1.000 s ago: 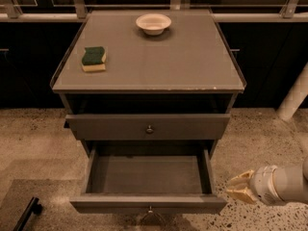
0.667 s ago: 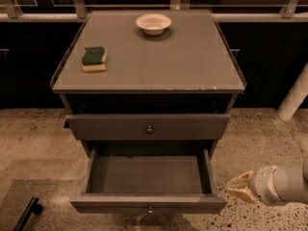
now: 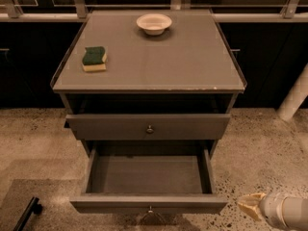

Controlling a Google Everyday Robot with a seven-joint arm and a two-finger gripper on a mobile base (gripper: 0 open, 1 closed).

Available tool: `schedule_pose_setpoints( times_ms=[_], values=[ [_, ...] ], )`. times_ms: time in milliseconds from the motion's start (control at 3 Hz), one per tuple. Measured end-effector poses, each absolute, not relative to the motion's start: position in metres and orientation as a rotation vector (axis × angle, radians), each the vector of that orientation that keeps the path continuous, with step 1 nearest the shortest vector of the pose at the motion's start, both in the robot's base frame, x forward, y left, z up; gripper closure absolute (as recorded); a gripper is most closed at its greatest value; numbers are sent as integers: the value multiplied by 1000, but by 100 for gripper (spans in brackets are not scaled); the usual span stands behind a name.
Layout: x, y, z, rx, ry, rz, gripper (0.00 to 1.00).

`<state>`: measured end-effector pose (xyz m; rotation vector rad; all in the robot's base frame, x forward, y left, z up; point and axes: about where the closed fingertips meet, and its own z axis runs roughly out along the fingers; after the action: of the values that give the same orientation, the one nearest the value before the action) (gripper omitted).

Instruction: Close middle drawer

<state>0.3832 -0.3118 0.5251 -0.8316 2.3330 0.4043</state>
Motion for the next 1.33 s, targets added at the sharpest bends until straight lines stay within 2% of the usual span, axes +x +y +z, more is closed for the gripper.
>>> schedule_pose_setpoints(
  times_ms=[333,667,1000,1333],
  values=[
    [380,-326,470,-725,2348,461,100],
    [391,-319,428,-703,2347,571,100],
    [402,-301,405,-721,2334,674,100],
    [402,-301,405,-721,2334,675,100]
  ],
)
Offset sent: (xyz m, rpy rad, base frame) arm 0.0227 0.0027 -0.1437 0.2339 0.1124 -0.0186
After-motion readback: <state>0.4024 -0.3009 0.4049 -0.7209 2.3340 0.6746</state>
